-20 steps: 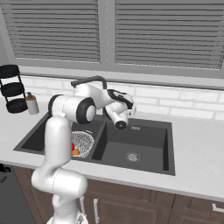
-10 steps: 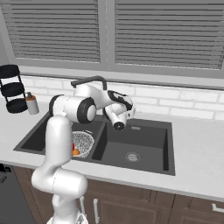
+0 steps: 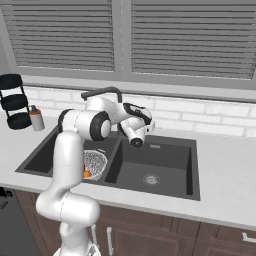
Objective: Put the colander in the sink, put the apple, tangerine in the colander, and turn on the sink faucet and pour water over the colander.
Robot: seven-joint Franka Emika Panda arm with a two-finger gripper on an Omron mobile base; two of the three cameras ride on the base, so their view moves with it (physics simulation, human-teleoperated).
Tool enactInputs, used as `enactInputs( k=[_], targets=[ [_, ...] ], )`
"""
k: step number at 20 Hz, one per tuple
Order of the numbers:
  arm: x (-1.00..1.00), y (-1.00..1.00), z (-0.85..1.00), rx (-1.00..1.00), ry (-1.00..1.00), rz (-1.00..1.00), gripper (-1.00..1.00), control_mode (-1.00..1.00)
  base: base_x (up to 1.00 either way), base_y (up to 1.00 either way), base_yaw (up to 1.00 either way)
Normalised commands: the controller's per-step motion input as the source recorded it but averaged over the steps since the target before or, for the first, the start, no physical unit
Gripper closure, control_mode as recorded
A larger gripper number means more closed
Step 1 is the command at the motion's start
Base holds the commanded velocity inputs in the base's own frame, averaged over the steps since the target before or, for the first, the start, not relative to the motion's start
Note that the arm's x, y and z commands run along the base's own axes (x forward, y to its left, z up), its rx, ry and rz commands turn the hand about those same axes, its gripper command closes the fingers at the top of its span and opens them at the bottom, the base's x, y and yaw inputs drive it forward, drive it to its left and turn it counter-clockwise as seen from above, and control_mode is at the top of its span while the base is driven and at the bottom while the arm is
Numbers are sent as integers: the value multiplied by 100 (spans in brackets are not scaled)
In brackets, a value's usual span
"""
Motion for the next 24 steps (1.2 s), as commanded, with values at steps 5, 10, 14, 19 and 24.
enactInputs(
  k=[5, 10, 14, 19, 24],
  targets=[
    [1, -3, 0, 0, 1, 0, -100, -100, 0, 0, 0],
    [0, -29, 0, 0, 3, 0, -100, -100, 0, 0, 0],
    [0, -62, 0, 0, 0, 0, -100, -100, 0, 0, 0],
    [0, -69, 0, 1, 0, 0, -100, -100, 0, 0, 0],
    [0, -82, 0, 3, 0, 0, -100, -100, 0, 0, 0]
  ],
)
